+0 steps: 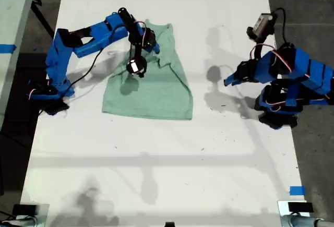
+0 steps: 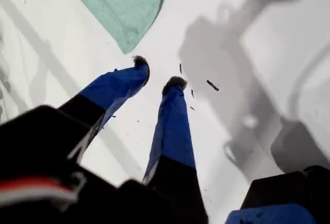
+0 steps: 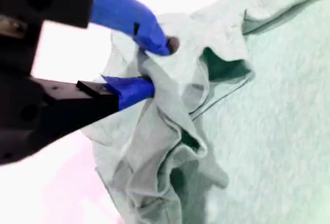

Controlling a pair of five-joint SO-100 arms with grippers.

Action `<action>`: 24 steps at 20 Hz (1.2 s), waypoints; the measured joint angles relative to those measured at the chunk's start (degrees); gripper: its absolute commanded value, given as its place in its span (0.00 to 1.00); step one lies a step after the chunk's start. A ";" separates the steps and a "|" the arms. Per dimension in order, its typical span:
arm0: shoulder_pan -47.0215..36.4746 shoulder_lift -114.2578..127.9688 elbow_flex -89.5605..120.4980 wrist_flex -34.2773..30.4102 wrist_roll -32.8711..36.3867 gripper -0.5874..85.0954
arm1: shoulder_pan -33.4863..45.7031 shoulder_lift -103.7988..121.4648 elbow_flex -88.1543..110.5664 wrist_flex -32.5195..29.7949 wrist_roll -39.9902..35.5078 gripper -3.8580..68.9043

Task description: Fold t-shirt

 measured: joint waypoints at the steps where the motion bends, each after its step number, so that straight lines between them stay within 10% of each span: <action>1: 0.00 0.88 0.09 0.88 0.18 0.28 | 0.00 0.00 0.18 -0.26 0.00 0.26; 12: 6.86 33.22 4.75 23.82 -0.97 0.26 | -0.62 -12.92 0.53 -9.40 -6.77 0.40; 24: 22.24 53.35 42.45 15.47 -11.69 0.25 | -2.81 -34.89 -4.13 -24.08 -18.72 0.44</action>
